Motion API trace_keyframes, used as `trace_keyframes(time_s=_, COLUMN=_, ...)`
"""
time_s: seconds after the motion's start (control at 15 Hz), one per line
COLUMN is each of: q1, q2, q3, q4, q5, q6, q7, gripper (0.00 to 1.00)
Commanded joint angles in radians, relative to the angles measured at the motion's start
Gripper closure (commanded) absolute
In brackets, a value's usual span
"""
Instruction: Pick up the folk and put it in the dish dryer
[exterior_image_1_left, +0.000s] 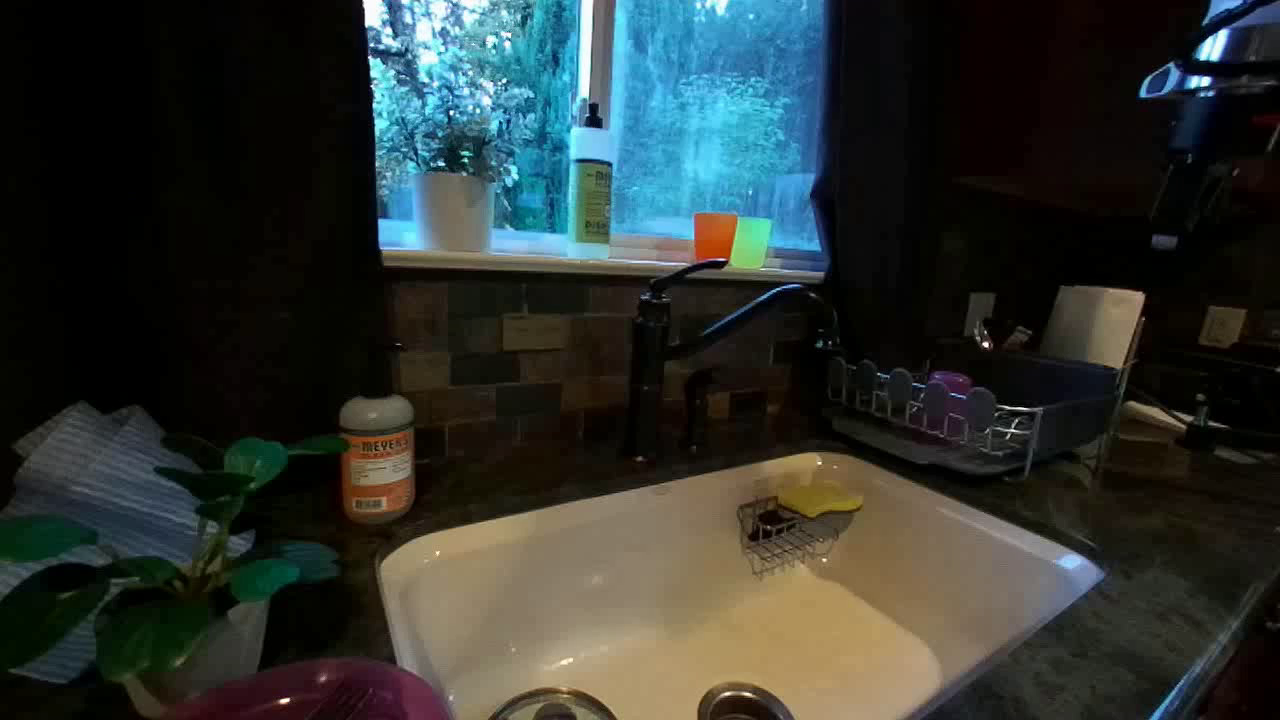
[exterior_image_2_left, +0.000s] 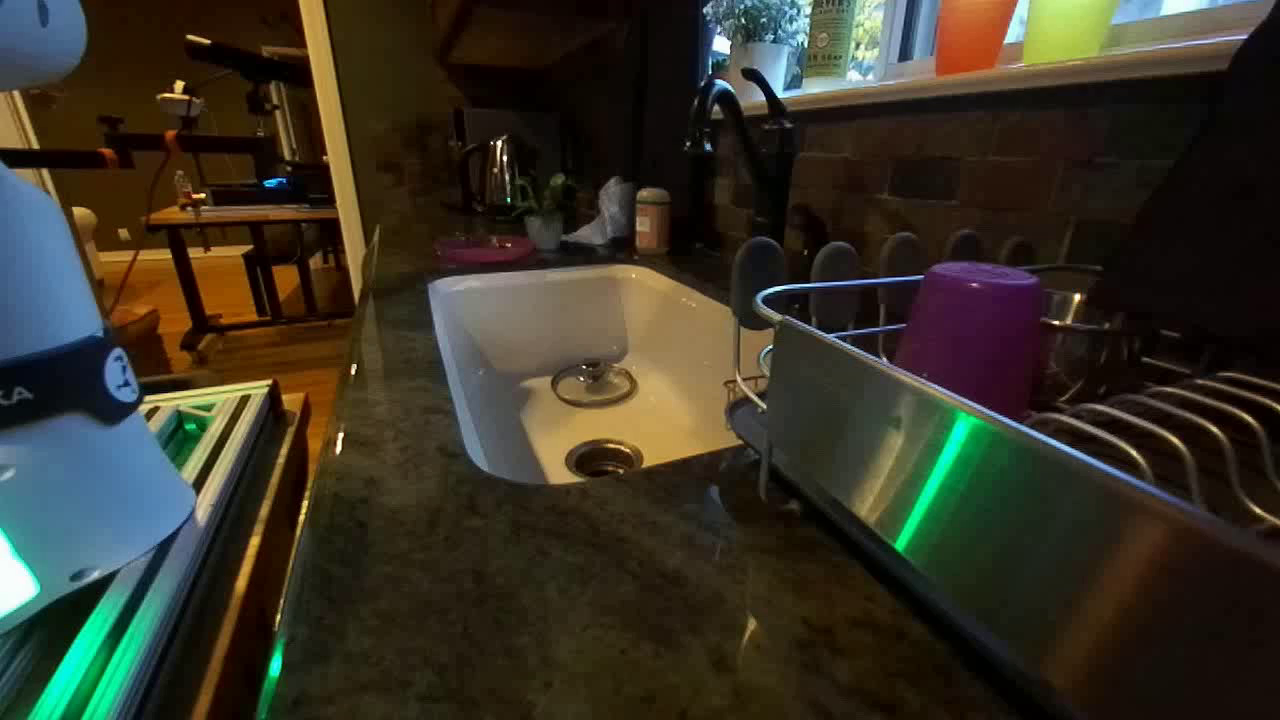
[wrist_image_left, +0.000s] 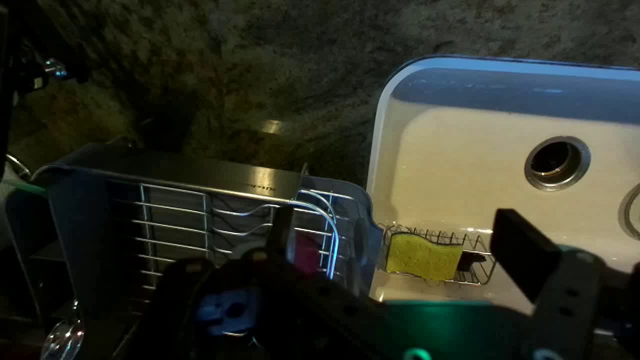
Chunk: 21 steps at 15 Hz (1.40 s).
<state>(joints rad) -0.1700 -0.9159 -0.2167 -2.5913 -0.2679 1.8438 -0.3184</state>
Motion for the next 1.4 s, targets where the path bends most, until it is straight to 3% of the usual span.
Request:
trace_keyframes(time_s=0.0, q1=0.014, q2=-0.001, q3=-0.009, q4=0.003, q5=-0.009, q6=-0.006, q7=0.009, gripper=0.0)
trace_keyframes(time_s=0.4, q1=0.015, q2=-0.001, q3=-0.009, q4=0.003, q5=-0.009, q6=-0.006, q7=0.009, gripper=0.0)
trace_keyframes(time_s=0.47, q1=0.027, q2=0.028, q3=0.016, q4=0.024, q5=-0.012, q6=-0.011, q7=0.017, gripper=0.0)
trace_keyframes(time_s=0.67, q1=0.133, q2=0.153, q3=0.092, q4=0.087, q5=0.04, q6=0.029, q7=0.033, gripper=0.0)
trace_keyframes(time_s=1.07, q1=0.344, q2=0.435, q3=0.205, q4=0.263, q5=0.123, q6=0.088, q7=-0.057, gripper=0.0)
trace_keyframes(time_s=1.2, q1=0.382, q2=0.538, q3=0.245, q4=0.345, q5=0.123, q6=0.081, q7=-0.092, gripper=0.0)
trace_keyframes(time_s=1.27, q1=0.348, q2=0.421, q3=0.237, q4=0.247, q5=0.11, q6=0.095, q7=-0.044, gripper=0.0)
trace_keyframes(time_s=1.33, q1=0.356, q2=0.46, q3=0.252, q4=0.274, q5=0.111, q6=0.095, q7=-0.039, gripper=0.0)
